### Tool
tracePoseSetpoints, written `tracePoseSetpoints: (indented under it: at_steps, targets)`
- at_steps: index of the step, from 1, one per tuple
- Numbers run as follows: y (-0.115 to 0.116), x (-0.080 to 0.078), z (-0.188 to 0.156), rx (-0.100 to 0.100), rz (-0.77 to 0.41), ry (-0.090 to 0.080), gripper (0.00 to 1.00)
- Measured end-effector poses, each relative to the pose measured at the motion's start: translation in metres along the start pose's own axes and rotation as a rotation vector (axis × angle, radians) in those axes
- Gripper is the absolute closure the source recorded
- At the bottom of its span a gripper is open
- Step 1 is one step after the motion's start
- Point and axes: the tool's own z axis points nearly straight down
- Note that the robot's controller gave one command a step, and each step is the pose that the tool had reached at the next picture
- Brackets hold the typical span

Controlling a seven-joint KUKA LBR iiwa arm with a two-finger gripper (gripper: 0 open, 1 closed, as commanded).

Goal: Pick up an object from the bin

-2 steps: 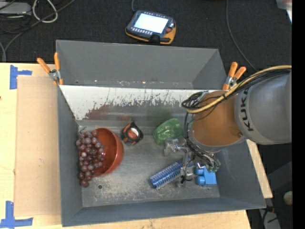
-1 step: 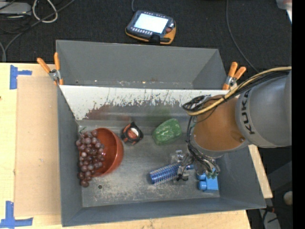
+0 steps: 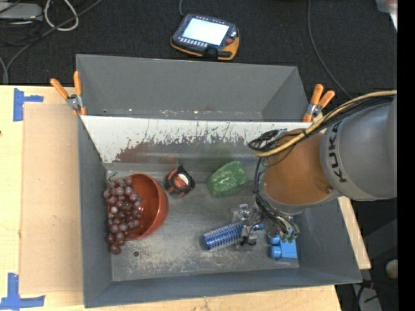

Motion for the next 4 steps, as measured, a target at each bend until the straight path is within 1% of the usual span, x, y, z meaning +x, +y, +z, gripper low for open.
tracePoseSetpoints:
  at_steps: [1, 2, 3, 4]
  targets:
    - [0.000, 0.000, 0.000, 0.000, 0.000, 0.001, 1.00]
    - [0.001, 0.002, -0.016, -0.001, -0.001, 0.007, 1.00]
    - [0.001, 0.001, -0.037, 0.000, -0.001, 0.001, 1.00]
    - [0.002, 0.004, -0.057, -0.003, -0.001, 0.014, 1.00]
